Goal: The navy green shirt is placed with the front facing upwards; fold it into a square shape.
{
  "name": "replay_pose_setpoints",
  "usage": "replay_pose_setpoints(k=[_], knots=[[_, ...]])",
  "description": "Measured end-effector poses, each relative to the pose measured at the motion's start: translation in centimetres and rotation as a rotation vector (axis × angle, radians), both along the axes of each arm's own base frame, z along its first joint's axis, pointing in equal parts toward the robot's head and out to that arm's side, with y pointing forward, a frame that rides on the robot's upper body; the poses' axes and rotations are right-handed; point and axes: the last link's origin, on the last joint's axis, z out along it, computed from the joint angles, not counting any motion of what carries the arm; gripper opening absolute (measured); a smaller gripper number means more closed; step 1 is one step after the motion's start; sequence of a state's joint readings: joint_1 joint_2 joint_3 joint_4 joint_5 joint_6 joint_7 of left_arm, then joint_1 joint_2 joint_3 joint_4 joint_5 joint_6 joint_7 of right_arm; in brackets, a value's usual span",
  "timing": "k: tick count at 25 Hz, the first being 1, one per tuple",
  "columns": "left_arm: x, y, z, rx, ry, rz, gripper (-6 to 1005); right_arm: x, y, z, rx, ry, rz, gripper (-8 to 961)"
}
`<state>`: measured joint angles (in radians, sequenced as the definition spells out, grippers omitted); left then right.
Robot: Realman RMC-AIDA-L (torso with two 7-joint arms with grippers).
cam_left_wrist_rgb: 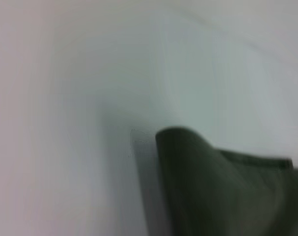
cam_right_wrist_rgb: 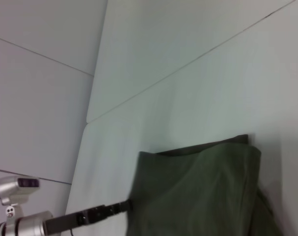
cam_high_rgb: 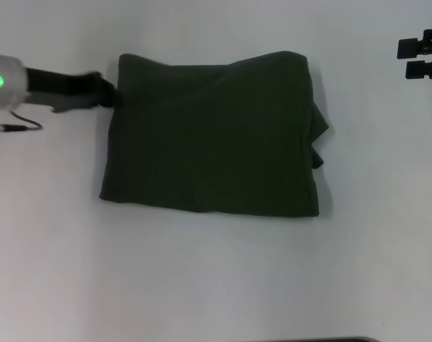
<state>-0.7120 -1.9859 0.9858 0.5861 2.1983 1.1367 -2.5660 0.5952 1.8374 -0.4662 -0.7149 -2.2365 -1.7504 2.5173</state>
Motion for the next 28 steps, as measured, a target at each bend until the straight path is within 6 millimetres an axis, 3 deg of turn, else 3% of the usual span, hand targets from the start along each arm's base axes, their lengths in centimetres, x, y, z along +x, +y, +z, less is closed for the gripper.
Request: replay_pose_setpoints(k=[6,8,13,14,18,21,28], knots=[[-1.5,-0.1,2.9,0.103,-0.043,0.043,64,-0.2,0.2,0.1,0.007,0.004,0.006,627],[-0.9,-0.3,2.9,0.083,-0.081,0.021,258,-0.3,0.3,0.1,0.009,0.005,0.008,628],[3.8,-1.0,0.0,-0.061,-0.186,-0.128,480,-0.7,0.7,0.2,0.016,0.009,0.013,629],[5.9,-1.3,-1.7,-0.122,-0.214,-0.175,524,-0.7,0.7,0.2,0.015,0.009,0.012,629],[8.1,-1.6,-3.7,-0.177,-0.218,-0.224,557,-0.7,0.7,0.2,0.014,0.012,0.004,630],[8.9,-1.5,-5.7,-0.180,-0.185,-0.237,565,-0.5,0.6,0.3,0.014,0.011,-0.002,631],[7.4,-0.4,-7.6,-0.090,-0.078,-0.193,567,-0.1,0.2,0.3,0.014,0.009,-0.011,633]])
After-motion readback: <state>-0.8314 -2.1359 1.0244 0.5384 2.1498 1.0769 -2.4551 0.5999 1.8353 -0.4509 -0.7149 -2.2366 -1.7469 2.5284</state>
